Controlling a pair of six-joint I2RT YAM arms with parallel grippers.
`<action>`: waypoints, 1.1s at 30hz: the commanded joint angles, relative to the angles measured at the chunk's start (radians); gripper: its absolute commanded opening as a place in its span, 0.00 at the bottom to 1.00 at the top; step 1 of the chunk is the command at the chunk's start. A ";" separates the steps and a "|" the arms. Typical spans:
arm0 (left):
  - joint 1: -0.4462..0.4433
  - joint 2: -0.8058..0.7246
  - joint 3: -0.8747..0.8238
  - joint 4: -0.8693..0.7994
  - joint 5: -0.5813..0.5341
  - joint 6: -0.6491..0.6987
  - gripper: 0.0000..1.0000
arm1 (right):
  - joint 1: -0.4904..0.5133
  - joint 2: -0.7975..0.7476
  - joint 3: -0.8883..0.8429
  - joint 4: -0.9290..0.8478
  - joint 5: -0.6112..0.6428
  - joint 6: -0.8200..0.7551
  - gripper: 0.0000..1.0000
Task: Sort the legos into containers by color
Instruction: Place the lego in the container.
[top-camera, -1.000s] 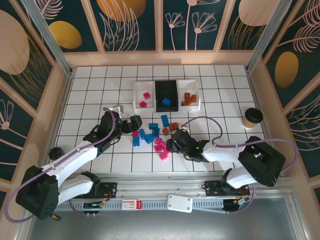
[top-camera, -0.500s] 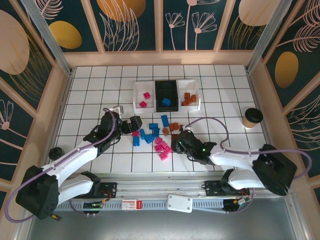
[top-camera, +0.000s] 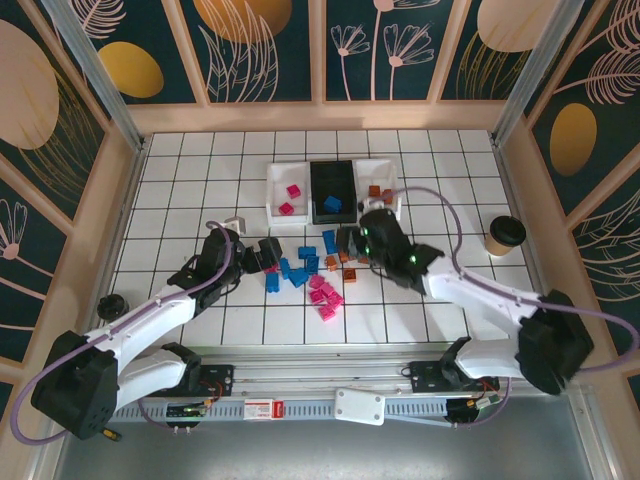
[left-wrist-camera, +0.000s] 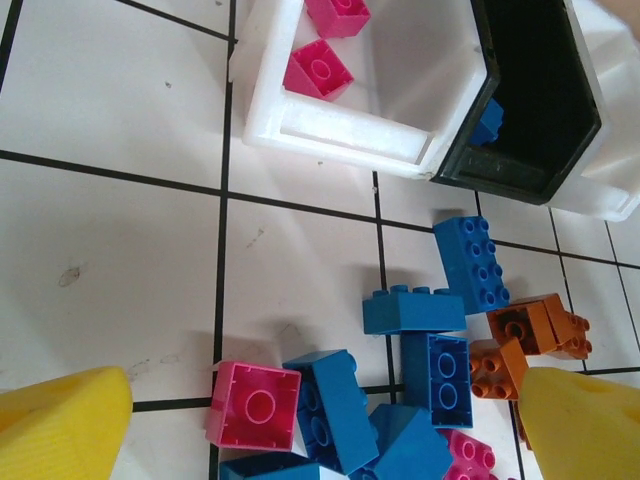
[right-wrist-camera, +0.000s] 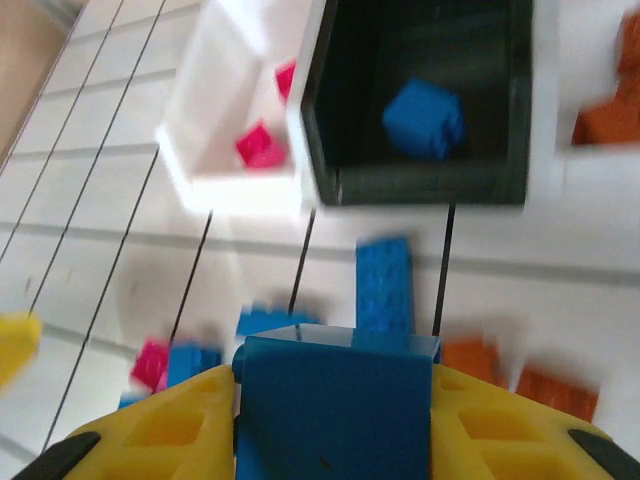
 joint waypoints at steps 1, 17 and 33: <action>-0.001 -0.027 -0.018 -0.019 0.005 0.011 0.99 | -0.072 0.165 0.151 0.037 -0.031 -0.096 0.26; -0.001 -0.024 -0.040 -0.042 0.041 0.012 0.99 | -0.153 0.733 0.688 -0.102 0.049 -0.066 0.46; -0.173 0.128 -0.029 -0.083 -0.125 0.006 0.80 | -0.114 0.442 0.295 0.119 0.009 0.014 0.66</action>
